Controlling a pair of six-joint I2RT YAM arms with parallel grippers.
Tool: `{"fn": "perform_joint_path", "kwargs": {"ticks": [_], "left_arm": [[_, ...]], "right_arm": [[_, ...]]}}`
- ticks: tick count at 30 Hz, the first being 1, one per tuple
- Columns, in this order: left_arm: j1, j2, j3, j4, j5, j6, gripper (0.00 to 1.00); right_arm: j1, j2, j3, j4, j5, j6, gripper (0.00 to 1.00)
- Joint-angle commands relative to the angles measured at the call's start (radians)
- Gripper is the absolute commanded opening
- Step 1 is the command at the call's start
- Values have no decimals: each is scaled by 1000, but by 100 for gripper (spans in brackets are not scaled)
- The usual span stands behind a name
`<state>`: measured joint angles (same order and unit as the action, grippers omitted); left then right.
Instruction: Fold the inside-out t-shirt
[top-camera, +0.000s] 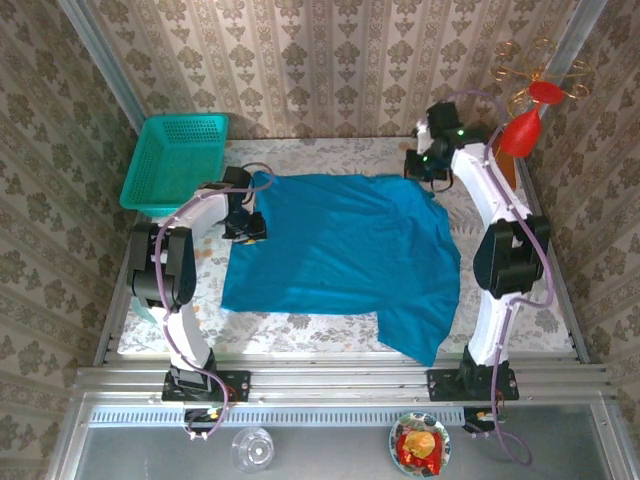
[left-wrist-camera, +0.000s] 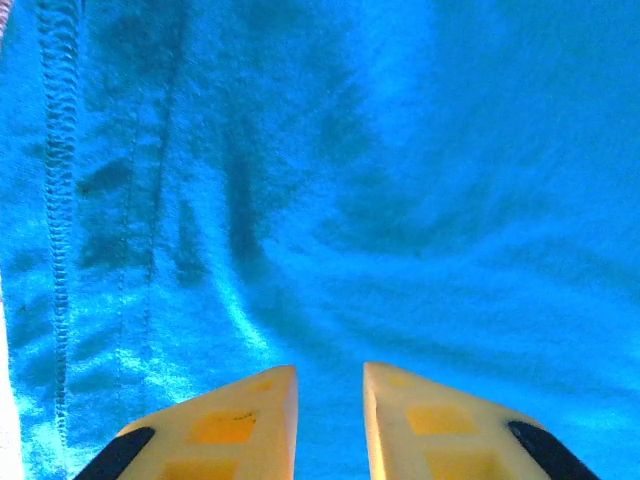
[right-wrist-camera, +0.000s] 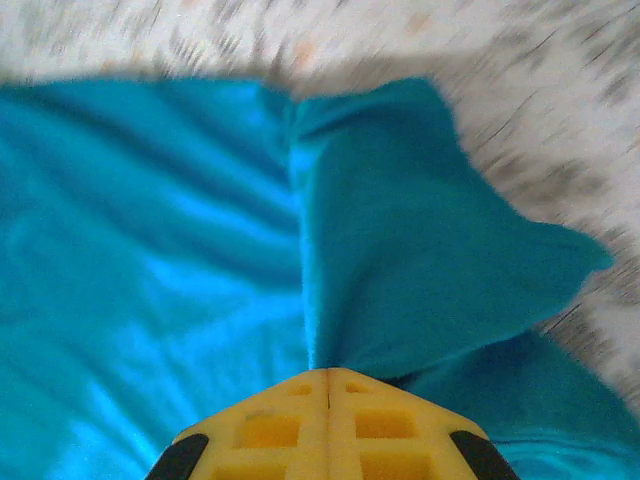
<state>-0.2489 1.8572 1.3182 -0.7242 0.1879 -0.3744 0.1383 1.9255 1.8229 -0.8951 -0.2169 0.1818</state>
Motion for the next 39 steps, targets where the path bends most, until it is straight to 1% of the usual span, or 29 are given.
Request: {"fn": "perform_joint_path", "kwargs": {"ticks": [1,4,5,7,9,10,11,13,17,19,21,23,26,32,34,36,37,38,39], "left_arm": [[-5,-37,-25,0,10,-10,26],[-6,-44,-46,18,20,-14,26],[-7,-43,-48,22,25,-15,26],[-9,-40,-50,25,28,-15,26],[-12,-39,-49,25,29,-12,26],[-13,-41,-49,26,28,-12,26],[-13,-43,-51,26,29,-12,26],[-15,-51,-58,30,29,-13,26],[-18,-59,-78,40,31,-16,26],[-18,-62,-89,44,33,-17,26],[-18,-64,-101,49,33,-18,26],[-18,-62,-110,57,33,-18,26],[-18,-52,-118,63,35,-20,26],[-18,-41,-121,69,39,-21,26],[-18,-40,-122,70,38,-21,26],[-17,-39,-122,69,36,-21,26],[-17,-38,-121,71,36,-21,26],[-17,-36,-120,71,37,-21,26],[-17,-34,-118,72,38,-20,26]], "right_arm": [[83,-86,-197,-11,-69,-36,0],[165,-142,-339,-31,-211,-74,0],[181,-154,-365,-40,-221,-75,4],[194,-180,-386,-32,-175,-31,34],[187,-206,-403,14,-115,35,44],[181,-216,-407,35,-81,62,46],[174,-218,-412,55,-54,92,47],[149,-204,-422,91,-5,170,47],[105,-145,-428,108,102,289,50],[74,-129,-451,144,118,337,50],[45,-125,-488,209,95,373,50],[15,-109,-519,283,30,403,50],[-5,-65,-520,339,-44,421,49],[-19,13,-491,353,-55,439,48],[-20,23,-484,353,-52,441,45],[-20,29,-475,354,-42,439,41],[-21,30,-473,353,-37,437,35],[-20,26,-472,354,-33,435,27],[-20,23,-469,354,-32,435,20]]}}
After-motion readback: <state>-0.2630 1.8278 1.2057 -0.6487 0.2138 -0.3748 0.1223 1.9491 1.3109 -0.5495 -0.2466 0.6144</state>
